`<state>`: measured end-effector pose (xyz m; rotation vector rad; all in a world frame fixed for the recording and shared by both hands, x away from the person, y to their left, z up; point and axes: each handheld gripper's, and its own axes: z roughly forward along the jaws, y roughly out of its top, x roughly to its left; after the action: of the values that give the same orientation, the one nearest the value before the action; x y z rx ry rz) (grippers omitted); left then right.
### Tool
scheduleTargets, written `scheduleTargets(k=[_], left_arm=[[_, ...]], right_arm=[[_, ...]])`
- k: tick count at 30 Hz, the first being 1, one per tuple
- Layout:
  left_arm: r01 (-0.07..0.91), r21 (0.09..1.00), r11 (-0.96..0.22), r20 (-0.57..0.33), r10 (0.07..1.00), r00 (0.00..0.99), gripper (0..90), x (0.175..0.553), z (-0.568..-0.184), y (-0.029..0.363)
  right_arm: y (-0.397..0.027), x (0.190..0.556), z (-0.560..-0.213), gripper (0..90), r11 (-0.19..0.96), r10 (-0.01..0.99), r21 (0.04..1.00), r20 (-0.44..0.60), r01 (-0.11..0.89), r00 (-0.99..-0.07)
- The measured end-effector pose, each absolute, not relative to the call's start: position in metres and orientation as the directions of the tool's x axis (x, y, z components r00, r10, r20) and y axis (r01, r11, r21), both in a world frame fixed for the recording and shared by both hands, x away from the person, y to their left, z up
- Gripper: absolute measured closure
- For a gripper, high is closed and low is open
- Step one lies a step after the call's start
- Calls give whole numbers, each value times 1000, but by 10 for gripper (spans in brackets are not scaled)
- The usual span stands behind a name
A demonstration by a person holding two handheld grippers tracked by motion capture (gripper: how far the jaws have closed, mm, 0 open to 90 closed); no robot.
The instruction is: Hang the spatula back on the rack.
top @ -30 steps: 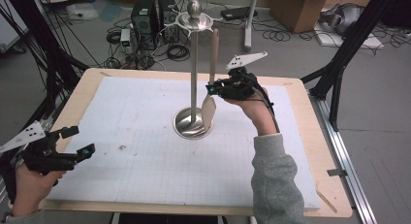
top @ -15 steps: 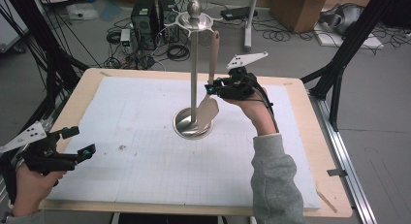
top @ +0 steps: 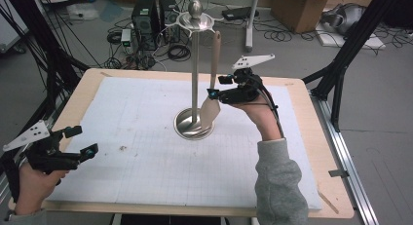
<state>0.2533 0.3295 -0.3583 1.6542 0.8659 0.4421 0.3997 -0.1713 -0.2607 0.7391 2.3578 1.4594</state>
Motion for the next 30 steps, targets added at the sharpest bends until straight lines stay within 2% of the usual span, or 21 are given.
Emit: scheduleTargets(k=[9,23,30], left_arm=[[297,952,-74,-155,720,676,21,261,-357,321],[259,964,-60,-141,708,692,21,276,-352,313],[254,965,-60,-143,695,705,21,280,-349,308]], right_arm=[[-188,390,-267,293,357,576,886,41,296,-816],[-202,361,-272,292,363,553,893,22,265,-833],[-214,351,-278,292,344,574,900,26,269,-819]])
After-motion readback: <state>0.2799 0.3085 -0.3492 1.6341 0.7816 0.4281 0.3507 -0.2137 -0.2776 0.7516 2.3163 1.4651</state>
